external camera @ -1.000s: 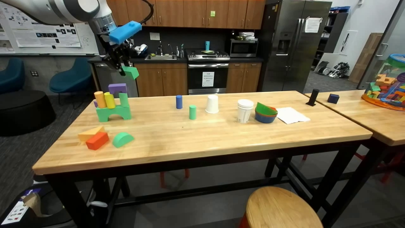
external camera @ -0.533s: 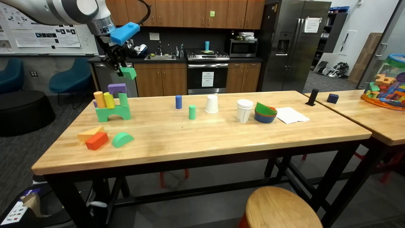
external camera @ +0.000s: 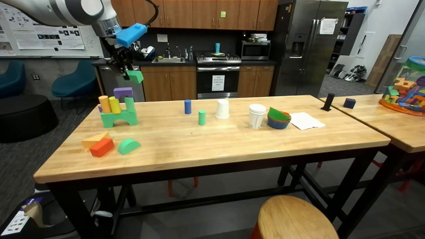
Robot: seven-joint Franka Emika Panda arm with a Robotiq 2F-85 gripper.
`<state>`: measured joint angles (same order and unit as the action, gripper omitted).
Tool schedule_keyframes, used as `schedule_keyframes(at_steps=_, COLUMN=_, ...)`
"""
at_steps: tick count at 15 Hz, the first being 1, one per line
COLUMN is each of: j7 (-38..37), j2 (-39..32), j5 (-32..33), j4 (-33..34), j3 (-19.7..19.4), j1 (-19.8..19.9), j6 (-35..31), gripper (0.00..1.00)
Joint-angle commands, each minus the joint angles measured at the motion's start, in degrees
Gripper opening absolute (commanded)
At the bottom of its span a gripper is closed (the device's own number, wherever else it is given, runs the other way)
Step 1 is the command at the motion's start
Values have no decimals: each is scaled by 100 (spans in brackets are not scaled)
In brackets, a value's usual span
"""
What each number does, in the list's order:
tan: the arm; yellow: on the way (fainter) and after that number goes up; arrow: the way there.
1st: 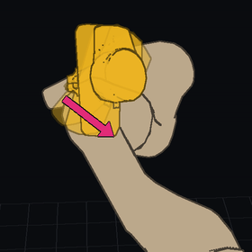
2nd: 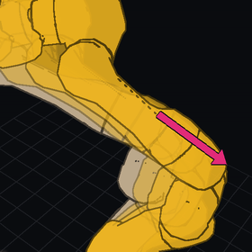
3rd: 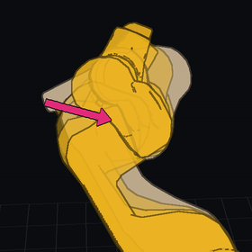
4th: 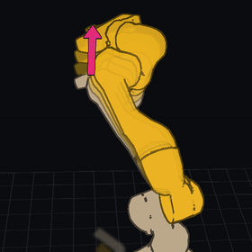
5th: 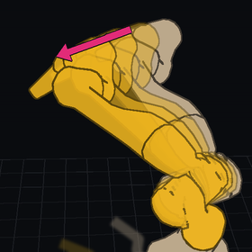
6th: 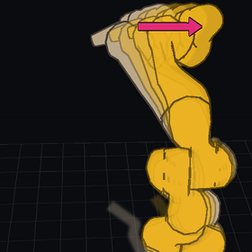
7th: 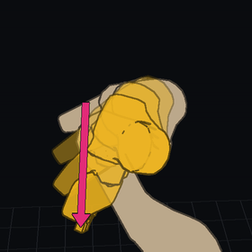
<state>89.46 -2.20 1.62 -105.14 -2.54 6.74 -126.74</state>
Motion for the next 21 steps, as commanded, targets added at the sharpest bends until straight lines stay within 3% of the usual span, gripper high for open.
schedule_keyframes(at_steps=1, j7=479, j2=-35, j5=-134, j4=189, j3=-35, j1=-66, j6=79, gripper=15)
schedule_keyframes(at_steps=4, j7=1362, j2=-130, j5=-351, j4=447, j3=-33, j1=-54, j6=240, gripper=15)
schedule_keyframes(at_steps=7, j7=2647, j2=-254, j5=-1036, j4=786, j3=-35, j1=-2, j6=575, gripper=15)
schedule_keyframes(at_steps=11, j7=4047, j2=-605, j5=-1562, j4=1548, j3=-63, j1=128, j6=1621, gripper=15)
schedule_keyframes(at_steps=12, j7=3461, j2=-333, j5=-1363, j4=1033, j3=-52, j1=43, j6=1164, gripper=40)
schedule_keyframes(at_steps=15, j7=3859, j2=-511, j5=-1453, j4=1363, j3=-55, j1=114, j6=1485, gripper=40)
schedule_keyframes(at_steps=21, j7=3931, j2=-565, j5=-1453, j4=1409, j3=-48, j1=120, j6=1499, gripper=40)
